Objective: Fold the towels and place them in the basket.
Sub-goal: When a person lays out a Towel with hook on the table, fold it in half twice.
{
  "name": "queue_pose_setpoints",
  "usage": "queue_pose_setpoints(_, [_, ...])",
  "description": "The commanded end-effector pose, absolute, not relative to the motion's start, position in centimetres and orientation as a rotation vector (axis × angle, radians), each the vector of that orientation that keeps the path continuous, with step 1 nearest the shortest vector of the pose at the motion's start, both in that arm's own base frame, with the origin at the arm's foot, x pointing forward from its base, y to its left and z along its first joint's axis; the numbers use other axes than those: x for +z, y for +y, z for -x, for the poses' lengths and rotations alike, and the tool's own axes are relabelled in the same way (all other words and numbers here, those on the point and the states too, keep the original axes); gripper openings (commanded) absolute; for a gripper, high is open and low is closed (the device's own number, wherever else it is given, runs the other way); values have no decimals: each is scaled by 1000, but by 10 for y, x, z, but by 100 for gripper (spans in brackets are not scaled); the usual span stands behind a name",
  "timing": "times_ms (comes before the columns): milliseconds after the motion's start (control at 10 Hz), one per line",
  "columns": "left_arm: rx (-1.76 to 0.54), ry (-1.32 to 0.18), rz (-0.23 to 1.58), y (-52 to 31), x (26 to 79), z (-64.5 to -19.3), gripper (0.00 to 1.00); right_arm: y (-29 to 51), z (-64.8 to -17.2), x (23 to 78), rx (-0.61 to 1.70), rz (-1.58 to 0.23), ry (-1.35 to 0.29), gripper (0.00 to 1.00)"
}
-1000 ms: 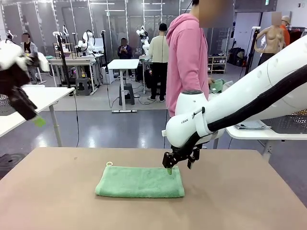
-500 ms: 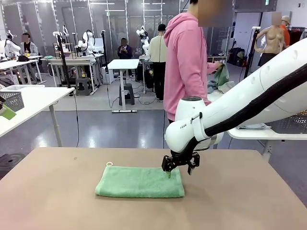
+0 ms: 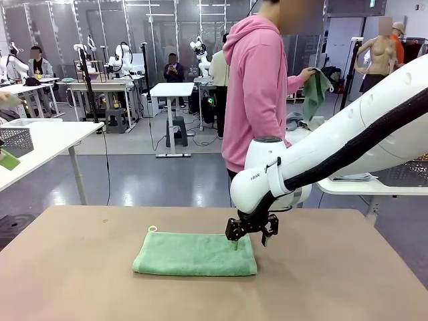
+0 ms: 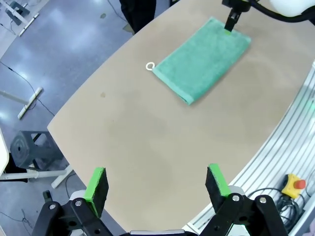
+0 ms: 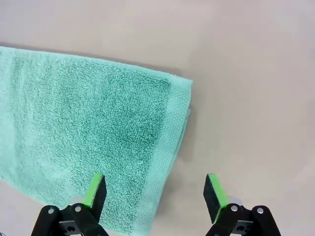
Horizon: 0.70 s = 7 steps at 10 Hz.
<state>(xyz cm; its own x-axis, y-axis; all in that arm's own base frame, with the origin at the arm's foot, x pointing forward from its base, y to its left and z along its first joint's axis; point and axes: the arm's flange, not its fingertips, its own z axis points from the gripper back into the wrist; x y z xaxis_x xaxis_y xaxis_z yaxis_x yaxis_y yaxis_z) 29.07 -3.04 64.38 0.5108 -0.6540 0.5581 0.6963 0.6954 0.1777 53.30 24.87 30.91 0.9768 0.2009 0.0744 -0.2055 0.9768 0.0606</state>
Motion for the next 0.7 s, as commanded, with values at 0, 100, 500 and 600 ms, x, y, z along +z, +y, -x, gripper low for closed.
queue_pose_setpoints(0, [-819, -641, 68, -29, 647, -294, 100, 257, -534, 310, 177, -62, -37, 100])
queue_pose_setpoints(100, [-819, -641, 68, -29, 647, -294, 100, 254, -538, 307, 138, -80, -20, 100])
queue_pose_setpoints(500, [-819, -641, 68, -29, 647, -294, 100, 252, -547, 295, 76, -86, 14, 100])
queue_pose_setpoints(600, [-819, -641, 68, -29, 647, -294, 100, 253, -549, 292, 68, -82, 13, 95])
